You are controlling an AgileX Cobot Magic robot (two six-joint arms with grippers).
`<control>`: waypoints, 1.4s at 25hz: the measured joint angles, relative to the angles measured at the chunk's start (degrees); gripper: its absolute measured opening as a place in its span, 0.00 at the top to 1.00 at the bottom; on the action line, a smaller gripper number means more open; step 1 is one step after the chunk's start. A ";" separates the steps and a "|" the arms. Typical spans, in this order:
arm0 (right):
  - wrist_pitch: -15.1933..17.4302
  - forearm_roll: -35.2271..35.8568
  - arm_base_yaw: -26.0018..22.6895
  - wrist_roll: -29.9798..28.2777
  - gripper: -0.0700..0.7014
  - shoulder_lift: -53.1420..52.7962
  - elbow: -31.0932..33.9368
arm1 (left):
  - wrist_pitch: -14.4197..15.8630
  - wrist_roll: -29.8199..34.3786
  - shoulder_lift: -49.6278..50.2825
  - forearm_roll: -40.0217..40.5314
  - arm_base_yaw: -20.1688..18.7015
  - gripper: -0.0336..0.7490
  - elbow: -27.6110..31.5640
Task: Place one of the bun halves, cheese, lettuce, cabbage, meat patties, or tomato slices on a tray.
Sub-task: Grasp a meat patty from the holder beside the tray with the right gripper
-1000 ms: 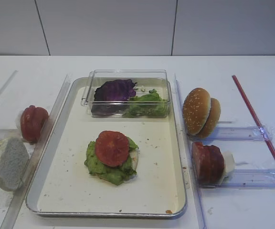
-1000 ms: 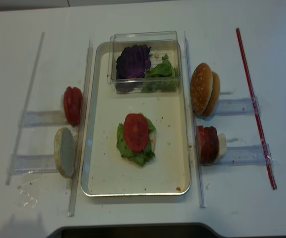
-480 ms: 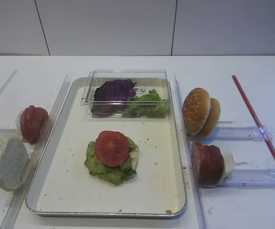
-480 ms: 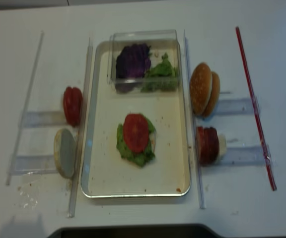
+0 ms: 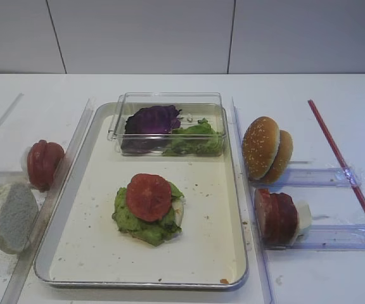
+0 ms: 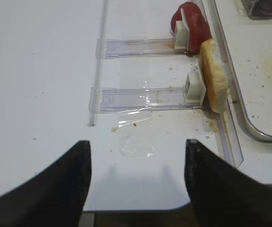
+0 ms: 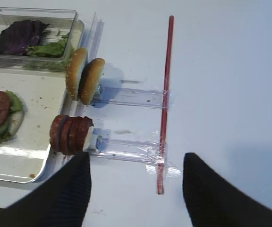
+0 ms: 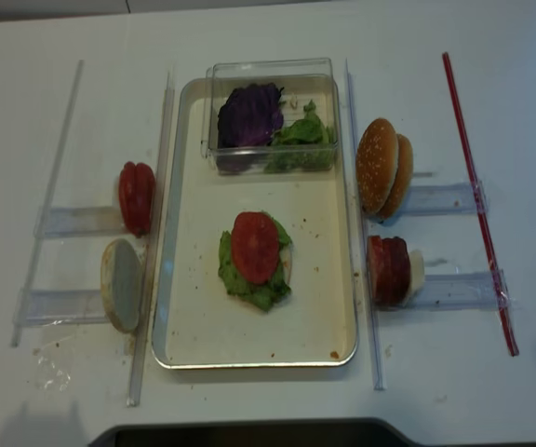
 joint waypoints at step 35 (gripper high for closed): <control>-0.81 8.40 13.82 1.68 0.33 28.29 -5.45 | 0.00 0.00 0.00 0.00 0.00 0.43 0.00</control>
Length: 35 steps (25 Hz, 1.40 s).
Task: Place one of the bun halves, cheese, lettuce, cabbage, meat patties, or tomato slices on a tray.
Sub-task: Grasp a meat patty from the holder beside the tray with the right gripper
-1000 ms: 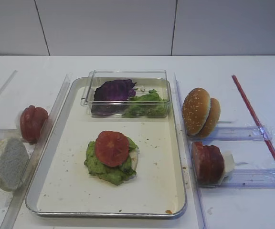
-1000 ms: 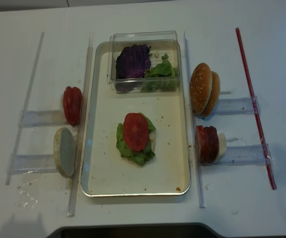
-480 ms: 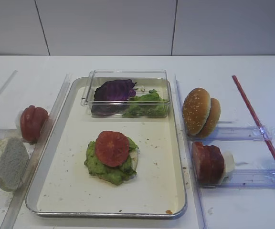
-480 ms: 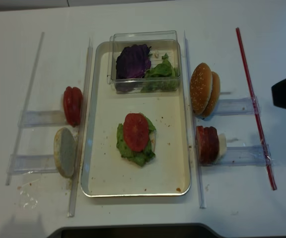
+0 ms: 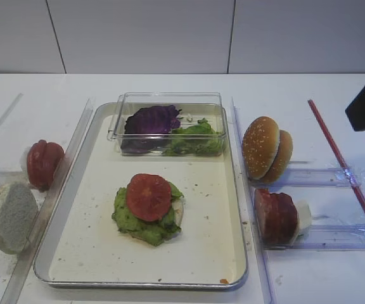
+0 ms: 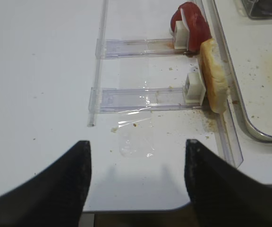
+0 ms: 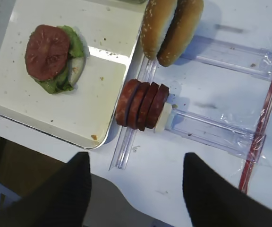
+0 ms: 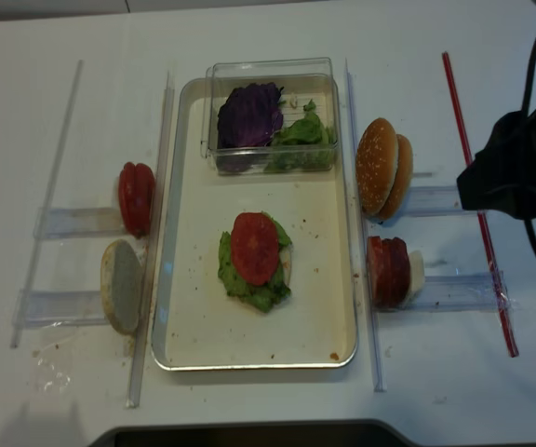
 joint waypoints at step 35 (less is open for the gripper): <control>-1.40 3.74 4.51 -0.71 0.37 16.83 0.00 | 0.00 0.00 0.00 0.00 0.00 0.43 0.00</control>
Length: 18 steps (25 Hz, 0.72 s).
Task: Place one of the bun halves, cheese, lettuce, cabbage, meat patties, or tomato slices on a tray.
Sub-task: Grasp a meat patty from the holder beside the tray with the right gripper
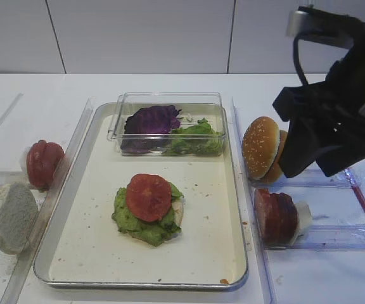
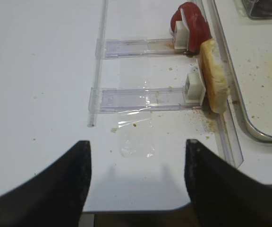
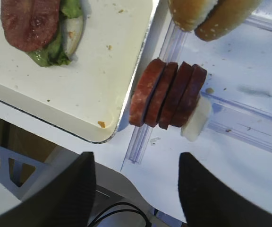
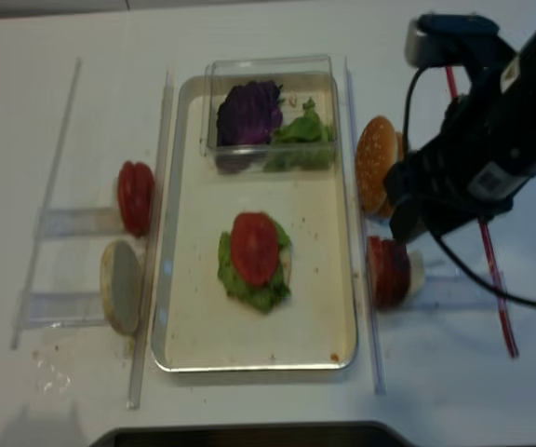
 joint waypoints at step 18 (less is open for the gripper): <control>-0.76 1.03 0.13 0.52 0.39 9.13 -3.04 | 0.00 0.00 0.00 0.00 0.00 0.43 0.00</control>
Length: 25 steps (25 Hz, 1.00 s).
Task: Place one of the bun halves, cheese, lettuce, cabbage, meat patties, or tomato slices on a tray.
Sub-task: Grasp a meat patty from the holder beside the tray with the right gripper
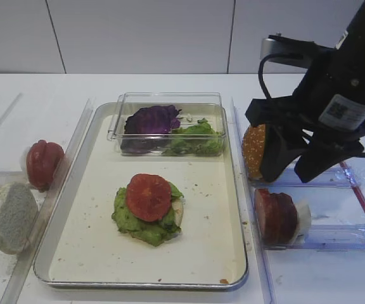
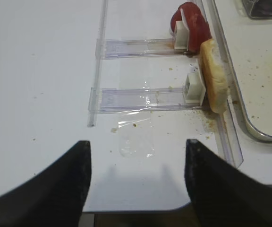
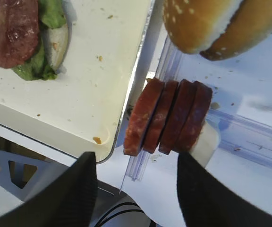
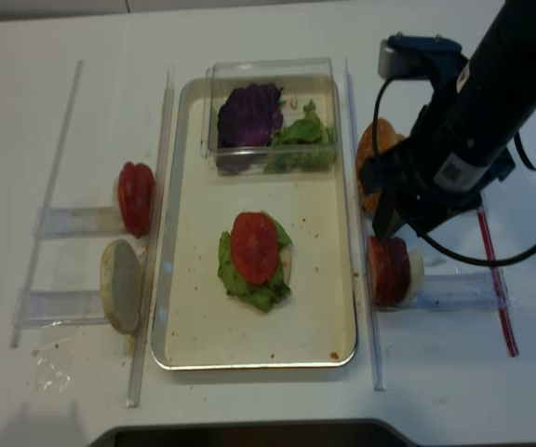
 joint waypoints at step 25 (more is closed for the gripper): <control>-5.47 -4.42 6.87 10.95 0.52 6.25 -0.03 | 0.00 0.00 0.00 0.00 0.00 0.43 0.00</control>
